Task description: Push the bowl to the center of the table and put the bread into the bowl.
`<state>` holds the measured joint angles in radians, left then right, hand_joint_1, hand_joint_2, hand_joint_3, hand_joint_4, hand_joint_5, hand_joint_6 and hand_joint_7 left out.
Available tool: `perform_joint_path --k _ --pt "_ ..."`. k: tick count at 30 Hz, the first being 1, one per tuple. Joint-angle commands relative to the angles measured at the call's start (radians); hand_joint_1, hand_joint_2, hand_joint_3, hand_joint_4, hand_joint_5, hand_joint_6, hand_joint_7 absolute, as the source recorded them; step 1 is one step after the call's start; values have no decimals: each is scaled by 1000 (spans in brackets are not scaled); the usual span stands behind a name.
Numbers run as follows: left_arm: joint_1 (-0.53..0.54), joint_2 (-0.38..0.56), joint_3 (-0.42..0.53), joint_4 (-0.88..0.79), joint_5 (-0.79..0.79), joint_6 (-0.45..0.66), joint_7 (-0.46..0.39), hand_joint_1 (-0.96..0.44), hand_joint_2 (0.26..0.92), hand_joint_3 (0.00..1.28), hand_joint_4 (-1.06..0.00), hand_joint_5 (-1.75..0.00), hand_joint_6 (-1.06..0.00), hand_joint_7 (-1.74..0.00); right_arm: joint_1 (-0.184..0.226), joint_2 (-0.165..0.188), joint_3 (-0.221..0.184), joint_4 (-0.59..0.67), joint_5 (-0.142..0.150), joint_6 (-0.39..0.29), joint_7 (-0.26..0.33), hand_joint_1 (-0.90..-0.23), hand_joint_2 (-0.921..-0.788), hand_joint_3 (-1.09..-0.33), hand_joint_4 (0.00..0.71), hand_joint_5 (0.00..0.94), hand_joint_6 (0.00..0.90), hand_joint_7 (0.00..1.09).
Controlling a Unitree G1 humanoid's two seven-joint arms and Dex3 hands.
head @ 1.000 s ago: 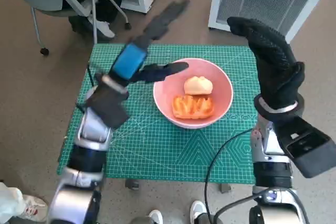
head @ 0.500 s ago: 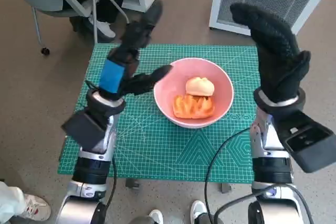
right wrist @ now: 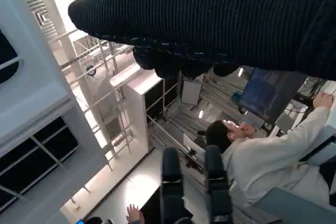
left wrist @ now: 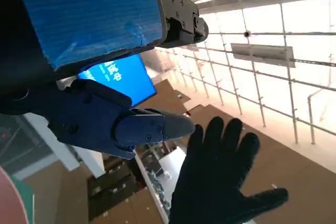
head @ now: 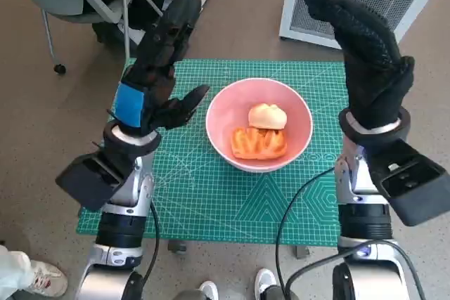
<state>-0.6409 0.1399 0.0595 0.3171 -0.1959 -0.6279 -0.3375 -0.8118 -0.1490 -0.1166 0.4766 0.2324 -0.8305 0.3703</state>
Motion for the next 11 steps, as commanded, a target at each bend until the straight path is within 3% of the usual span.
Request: perform_joint_path --k 1,11 --pt "2 1 5 -12 9 -19 2 -635 921 388 -201 -5 -285 -87 0 -8 3 15 1 12 14 -567 -921 -753 186 164 -1 657" --pt "3 -3 5 -5 -9 -16 -7 -642 921 395 -202 -3 -291 -78 3 -11 5 9 2 23 19 -574 -921 -753 195 147 -1 656"
